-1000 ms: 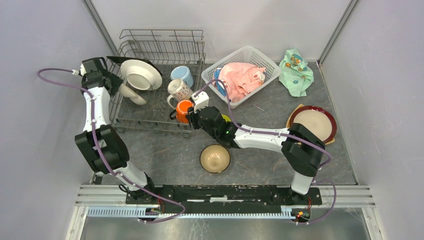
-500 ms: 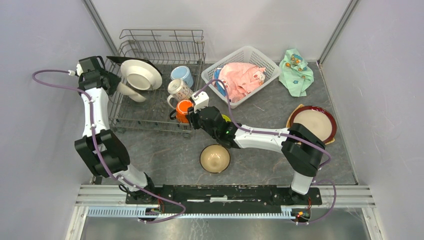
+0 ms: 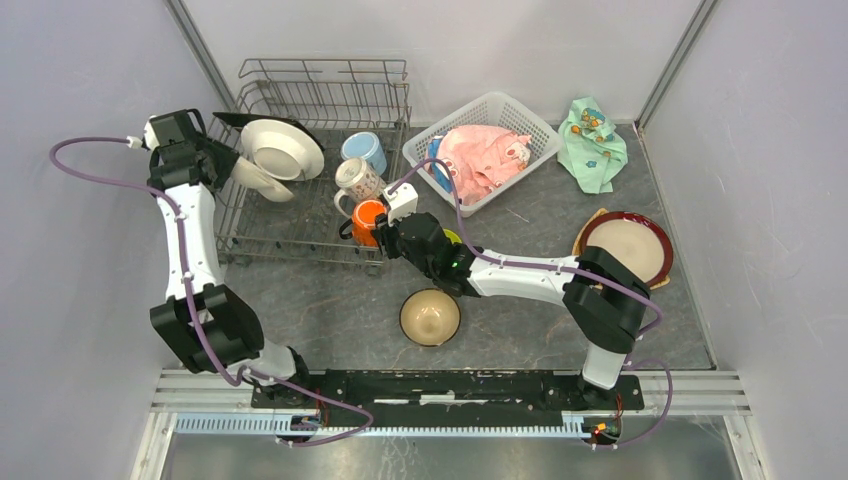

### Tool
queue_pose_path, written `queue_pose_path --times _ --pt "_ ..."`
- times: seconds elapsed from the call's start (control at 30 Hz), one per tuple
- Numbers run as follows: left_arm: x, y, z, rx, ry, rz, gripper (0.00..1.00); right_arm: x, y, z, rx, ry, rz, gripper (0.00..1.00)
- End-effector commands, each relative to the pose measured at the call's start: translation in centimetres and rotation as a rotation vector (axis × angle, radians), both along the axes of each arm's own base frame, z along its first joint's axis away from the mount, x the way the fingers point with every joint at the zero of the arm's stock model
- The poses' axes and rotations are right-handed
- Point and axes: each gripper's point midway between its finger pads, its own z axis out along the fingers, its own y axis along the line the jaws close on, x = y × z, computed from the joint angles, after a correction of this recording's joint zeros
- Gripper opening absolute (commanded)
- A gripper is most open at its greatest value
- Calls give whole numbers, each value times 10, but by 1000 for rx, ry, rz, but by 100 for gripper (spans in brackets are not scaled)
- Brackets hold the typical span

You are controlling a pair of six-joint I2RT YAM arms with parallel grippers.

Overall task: Load the mixed dishes into the dish rack
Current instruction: Insert the plate into the dish rack.

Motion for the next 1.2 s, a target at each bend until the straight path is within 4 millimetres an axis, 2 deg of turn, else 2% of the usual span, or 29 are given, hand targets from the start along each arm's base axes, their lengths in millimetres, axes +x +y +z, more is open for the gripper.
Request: queue_pose_path --times 0.0,0.3,0.47,0.67,1.0,1.17 --pt "-2 1 113 118 -318 25 2 -97 43 -45 -139 62 456 19" --pt "-28 7 111 104 -305 128 2 -97 44 -47 -138 68 455 19" --pt "-28 4 102 32 -301 162 2 -97 44 -46 -137 67 457 19" --pt "-35 10 90 -87 -294 313 2 -97 46 -44 -139 64 460 19" --pt "-18 -7 66 -100 -191 351 2 -98 43 -45 -149 64 456 19" --pt "-11 -8 72 -114 -229 369 2 -99 41 -48 -157 63 457 19"
